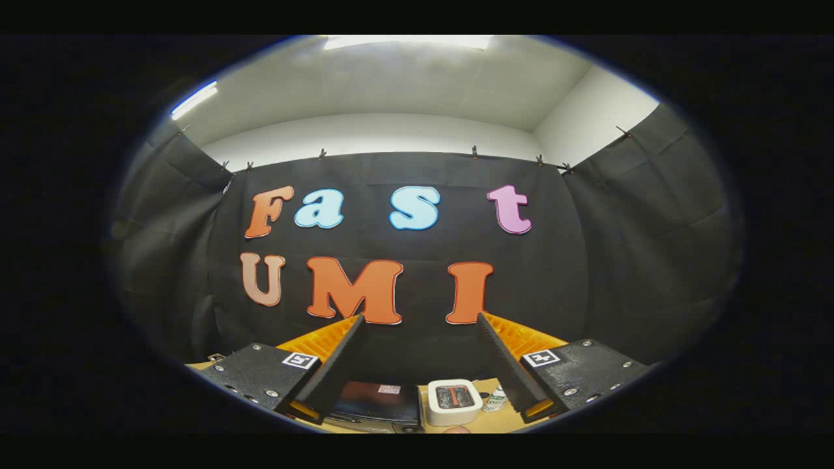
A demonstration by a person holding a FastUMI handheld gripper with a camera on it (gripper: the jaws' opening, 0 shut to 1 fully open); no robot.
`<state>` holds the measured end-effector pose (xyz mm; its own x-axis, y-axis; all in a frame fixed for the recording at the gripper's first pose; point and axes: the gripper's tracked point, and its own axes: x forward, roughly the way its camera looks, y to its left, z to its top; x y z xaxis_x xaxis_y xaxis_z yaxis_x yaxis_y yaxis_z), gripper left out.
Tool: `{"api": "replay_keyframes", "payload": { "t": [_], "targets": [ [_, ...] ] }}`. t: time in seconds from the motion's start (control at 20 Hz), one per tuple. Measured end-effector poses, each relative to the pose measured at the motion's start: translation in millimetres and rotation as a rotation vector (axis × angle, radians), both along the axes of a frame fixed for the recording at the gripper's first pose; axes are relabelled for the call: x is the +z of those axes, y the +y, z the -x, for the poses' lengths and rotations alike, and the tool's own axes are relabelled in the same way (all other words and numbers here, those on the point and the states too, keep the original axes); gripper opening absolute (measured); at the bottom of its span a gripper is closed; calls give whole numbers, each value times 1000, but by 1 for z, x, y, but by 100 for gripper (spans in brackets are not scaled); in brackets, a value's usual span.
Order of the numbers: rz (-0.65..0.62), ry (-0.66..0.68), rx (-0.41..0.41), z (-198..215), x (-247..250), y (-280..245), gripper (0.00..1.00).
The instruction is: Open the toaster oven, put the food inside, and close the toaster oven door.
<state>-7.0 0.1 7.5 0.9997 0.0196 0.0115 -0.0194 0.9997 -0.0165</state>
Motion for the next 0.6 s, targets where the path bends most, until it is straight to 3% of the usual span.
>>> {"api": "replay_keyframes", "payload": {
  "t": [0.3,0.6],
  "targets": [
    [-3,23,32,0,-13,14,98],
    [-6,146,62,0,-68,36,98]
  ]
}}
